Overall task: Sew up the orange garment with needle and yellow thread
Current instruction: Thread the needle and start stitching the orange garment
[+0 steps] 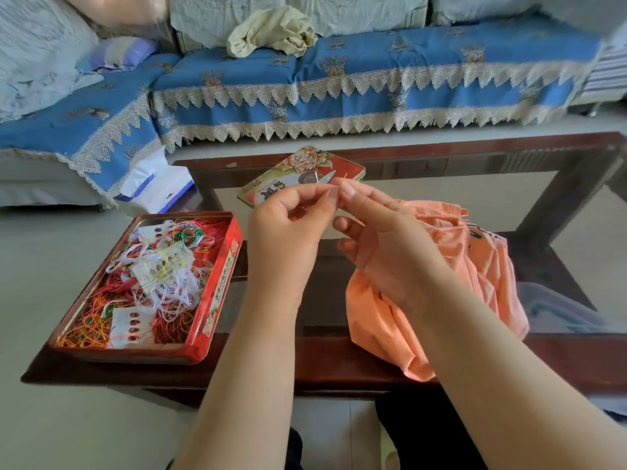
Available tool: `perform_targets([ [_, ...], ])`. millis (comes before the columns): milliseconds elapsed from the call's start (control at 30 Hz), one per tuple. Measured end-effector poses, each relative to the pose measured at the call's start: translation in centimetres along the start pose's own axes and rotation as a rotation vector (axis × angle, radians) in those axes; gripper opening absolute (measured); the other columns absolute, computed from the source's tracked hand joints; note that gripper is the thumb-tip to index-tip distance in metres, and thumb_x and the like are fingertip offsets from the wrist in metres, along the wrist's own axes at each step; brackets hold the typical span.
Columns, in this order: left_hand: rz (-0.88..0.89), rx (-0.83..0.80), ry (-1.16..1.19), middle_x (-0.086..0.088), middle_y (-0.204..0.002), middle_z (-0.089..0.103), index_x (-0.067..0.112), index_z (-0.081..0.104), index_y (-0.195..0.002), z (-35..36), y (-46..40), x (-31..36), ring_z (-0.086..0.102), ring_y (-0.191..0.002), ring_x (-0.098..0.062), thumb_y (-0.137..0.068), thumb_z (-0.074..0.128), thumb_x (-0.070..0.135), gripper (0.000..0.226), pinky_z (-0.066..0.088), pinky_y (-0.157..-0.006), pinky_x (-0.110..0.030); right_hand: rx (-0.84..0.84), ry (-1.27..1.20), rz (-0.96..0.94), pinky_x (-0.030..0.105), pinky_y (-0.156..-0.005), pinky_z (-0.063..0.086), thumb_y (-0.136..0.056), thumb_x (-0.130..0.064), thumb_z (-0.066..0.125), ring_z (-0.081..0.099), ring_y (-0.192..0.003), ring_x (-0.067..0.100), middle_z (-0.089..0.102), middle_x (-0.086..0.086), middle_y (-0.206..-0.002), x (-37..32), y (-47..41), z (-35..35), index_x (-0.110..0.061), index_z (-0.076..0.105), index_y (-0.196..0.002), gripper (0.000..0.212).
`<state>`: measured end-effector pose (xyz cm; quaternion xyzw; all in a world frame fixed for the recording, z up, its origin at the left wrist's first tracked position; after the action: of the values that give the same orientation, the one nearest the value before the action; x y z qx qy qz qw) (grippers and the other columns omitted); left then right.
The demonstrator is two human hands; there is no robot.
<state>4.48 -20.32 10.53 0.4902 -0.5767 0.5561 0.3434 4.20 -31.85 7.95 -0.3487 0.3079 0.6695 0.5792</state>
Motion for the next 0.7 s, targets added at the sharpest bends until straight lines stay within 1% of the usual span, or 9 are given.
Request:
perform_targets([
  [100, -0.033, -0.030, 0.026, 0.017, -0.069, 0.070, 0.033, 0.071, -0.080, 2.1, 0.4, 0.6, 0.064, -0.070, 0.004, -0.087, 0.071, 0.027, 0.009, 0.047, -0.064, -0.009, 0.033, -0.018, 0.006, 0.017, -0.053, 0.039, -0.086, -0.021, 0.064, 0.050, -0.066, 0.007, 0.062, -0.001, -0.087, -0.9, 0.3, -1.9, -0.019, 0.071, -0.091, 0.010],
  [167, -0.047, -0.066, 0.048, 0.021, -0.065, 0.068, 0.029, 0.070, -0.083, 3.8, 0.8, 1.2, 0.063, -0.067, 0.009, -0.088, 0.069, 0.025, 0.007, 0.044, -0.059, -0.004, 0.050, -0.029, -0.003, 0.018, -0.054, 0.036, -0.085, -0.021, 0.064, 0.049, -0.064, 0.007, 0.061, -0.004, -0.082, -1.6, 0.4, -3.1, -0.018, 0.070, -0.090, 0.008],
  [267, -0.051, -0.130, 0.062, 0.020, -0.066, 0.069, 0.021, 0.071, -0.089, 5.3, 0.9, 1.7, 0.063, -0.067, 0.010, -0.090, 0.066, 0.023, 0.005, 0.043, -0.055, -0.003, 0.097, -0.030, -0.010, 0.019, -0.052, 0.032, -0.085, -0.019, 0.063, 0.046, -0.061, 0.006, 0.060, -0.005, -0.078, -2.4, 0.5, -4.5, -0.017, 0.067, -0.089, 0.006],
  [367, 0.051, -0.151, -0.098, 0.018, -0.076, 0.071, 0.029, 0.071, -0.091, 6.1, 0.3, 2.1, 0.062, -0.076, 0.010, -0.089, 0.065, 0.038, 0.011, 0.043, -0.062, -0.004, 0.133, -0.009, -0.040, 0.019, -0.051, 0.031, -0.089, -0.016, 0.062, 0.045, -0.061, 0.007, 0.057, -0.002, -0.080, -3.5, 0.9, -5.8, -0.017, 0.068, -0.087, 0.006],
  [433, 0.186, -0.130, -0.245, 0.021, -0.076, 0.065, 0.029, 0.071, -0.093, 6.2, -0.2, 2.6, 0.056, -0.076, 0.010, -0.086, 0.063, 0.048, 0.022, 0.039, -0.064, -0.004, 0.141, 0.155, -0.067, 0.018, -0.051, 0.033, -0.087, -0.017, 0.065, 0.043, -0.061, 0.008, 0.052, -0.001, -0.074, -4.4, 1.3, -6.6, -0.019, 0.069, -0.081, 0.007],
  [500, 0.243, -0.185, -0.311, 0.025, -0.083, 0.063, 0.029, 0.071, -0.096, 6.3, -0.5, 2.9, 0.053, -0.079, 0.013, -0.082, 0.061, 0.051, 0.028, 0.039, -0.066, -0.004, 0.094, 0.308, -0.059, 0.017, -0.049, 0.034, -0.081, -0.022, 0.069, 0.042, -0.059, 0.009, 0.049, 0.002, -0.068, -5.0, 1.6, -6.9, -0.017, 0.069, -0.077, 0.006],
  [533, 0.224, -0.241, -0.289, 0.024, -0.085, 0.065, 0.030, 0.071, -0.095, 6.4, -0.6, 2.9, 0.055, -0.083, 0.014, -0.082, 0.061, 0.050, 0.025, 0.040, -0.069, -0.004, 0.046, 0.335, -0.038, 0.017, -0.048, 0.034, -0.078, -0.024, 0.071, 0.041, -0.058, 0.009, 0.048, 0.003, -0.068, -5.1, 1.7, -7.0, -0.014, 0.068, -0.078, 0.010],
  [600, 0.154, -0.351, -0.186, 0.017, -0.088, 0.072, 0.033, 0.071, -0.091, 6.5, -0.6, 2.6, 0.061, -0.088, 0.005, -0.083, 0.063, 0.044, 0.016, 0.047, -0.076, -0.010, -0.057, 0.314, 0.021, 0.016, -0.046, 0.033, -0.072, -0.023, 0.073, 0.039, -0.057, 0.010, 0.045, 0.005, -0.066, -5.1, 1.8, -6.8, -0.009, 0.065, -0.078, 0.017],
  [700, 0.107, -0.421, -0.055, 0.005, -0.092, 0.074, 0.031, 0.072, -0.088, 5.9, -0.2, 2.3, 0.066, -0.093, -0.010, -0.078, 0.066, 0.039, 0.014, 0.052, -0.081, -0.018, -0.150, 0.288, 0.069, 0.015, -0.044, 0.031, -0.069, -0.019, 0.073, 0.039, -0.053, 0.007, 0.044, 0.003, -0.061, -4.9, 1.9, -6.3, -0.008, 0.065, -0.070, 0.013],
])
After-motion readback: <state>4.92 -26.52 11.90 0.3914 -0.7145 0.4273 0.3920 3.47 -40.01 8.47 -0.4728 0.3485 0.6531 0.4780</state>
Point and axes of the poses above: each hand's wrist, its own y-axis away from the middle knuckle, its own z-axis out of the palm, x = y × z, the point moved 5 cm from there along -y, towards the middle knuckle
